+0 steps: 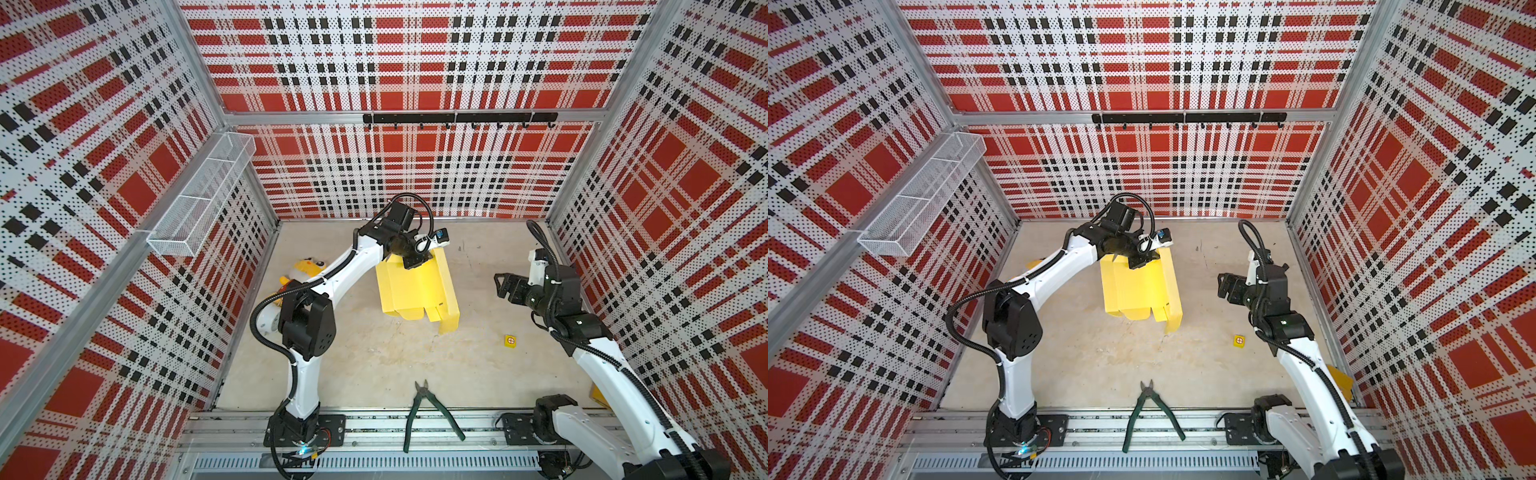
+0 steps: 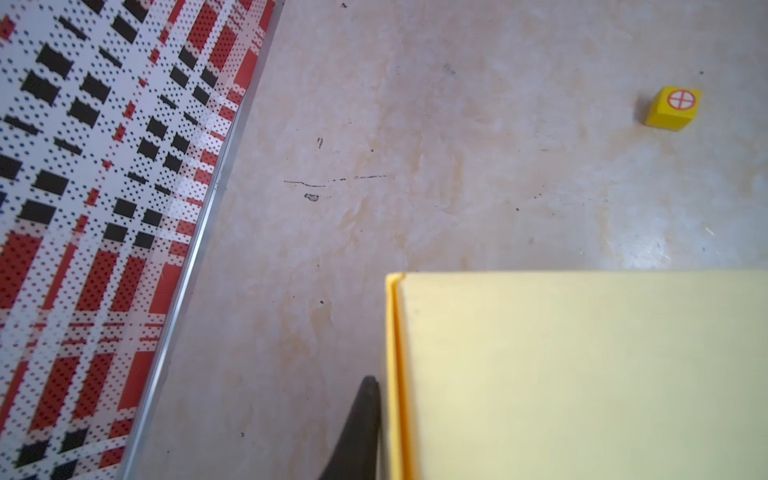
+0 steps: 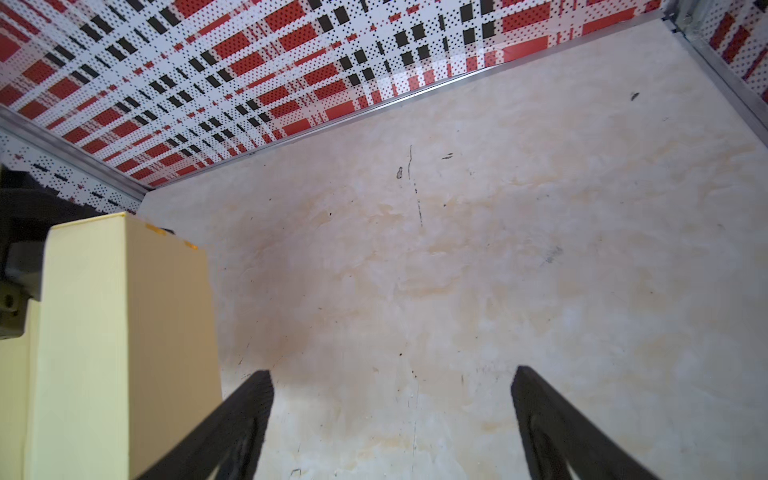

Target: Fold the paper box

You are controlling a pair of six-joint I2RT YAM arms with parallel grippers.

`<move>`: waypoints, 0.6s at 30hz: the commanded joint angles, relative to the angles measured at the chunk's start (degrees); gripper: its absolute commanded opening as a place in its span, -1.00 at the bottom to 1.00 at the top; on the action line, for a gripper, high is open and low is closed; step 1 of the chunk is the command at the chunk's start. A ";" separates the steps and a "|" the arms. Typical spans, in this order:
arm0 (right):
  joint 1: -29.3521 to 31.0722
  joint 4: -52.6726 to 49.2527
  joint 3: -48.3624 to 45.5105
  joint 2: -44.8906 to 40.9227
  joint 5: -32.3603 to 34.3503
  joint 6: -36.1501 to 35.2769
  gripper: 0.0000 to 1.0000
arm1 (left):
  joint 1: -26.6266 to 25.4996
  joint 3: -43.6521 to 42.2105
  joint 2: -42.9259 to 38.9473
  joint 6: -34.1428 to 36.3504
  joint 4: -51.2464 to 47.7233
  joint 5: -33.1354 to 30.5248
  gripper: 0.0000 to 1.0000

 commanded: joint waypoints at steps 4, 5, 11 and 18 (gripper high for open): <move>-3.40 6.00 -5.55 -7.67 0.33 6.14 0.99 | -0.95 3.41 2.89 19.17 -19.02 -1.93 -0.58; -3.36 5.66 -6.19 -8.48 1.53 7.77 0.99 | -1.41 3.36 3.13 20.66 -20.09 -3.14 -0.58; -3.49 2.66 -6.62 -7.79 5.10 9.53 0.99 | -2.02 4.12 3.81 27.30 -23.69 -4.43 -0.68; -3.49 3.49 -6.40 -5.89 2.36 10.01 0.99 | -3.26 4.77 4.22 38.50 -26.96 -8.64 -0.60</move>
